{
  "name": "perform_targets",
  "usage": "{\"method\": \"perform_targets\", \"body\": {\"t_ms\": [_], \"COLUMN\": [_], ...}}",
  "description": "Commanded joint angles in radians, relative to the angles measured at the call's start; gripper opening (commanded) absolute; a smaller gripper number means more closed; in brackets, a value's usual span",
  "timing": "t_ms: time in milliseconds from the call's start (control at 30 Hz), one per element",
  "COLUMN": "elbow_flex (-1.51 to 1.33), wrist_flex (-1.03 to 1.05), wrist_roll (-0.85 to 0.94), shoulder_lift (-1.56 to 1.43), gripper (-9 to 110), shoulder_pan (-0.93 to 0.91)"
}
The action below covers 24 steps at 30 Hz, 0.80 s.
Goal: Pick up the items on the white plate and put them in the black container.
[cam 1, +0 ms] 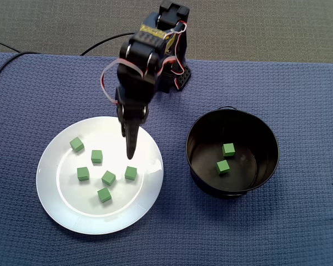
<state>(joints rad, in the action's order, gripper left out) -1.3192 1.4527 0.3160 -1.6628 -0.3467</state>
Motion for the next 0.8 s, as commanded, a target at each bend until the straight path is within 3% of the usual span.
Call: {"method": "perform_targets", "body": {"t_ms": [0, 300, 767], "elbow_flex": [0.005, 0.021, 0.215], "wrist_flex": [-0.002, -0.015, 0.034], "wrist_roll": [-0.091, -0.209, -0.318], "shoulder_lift": [0.057, 0.25, 0.563], "gripper": [35, 36, 37], "shoulder_pan": [0.067, 0.133, 0.072]}}
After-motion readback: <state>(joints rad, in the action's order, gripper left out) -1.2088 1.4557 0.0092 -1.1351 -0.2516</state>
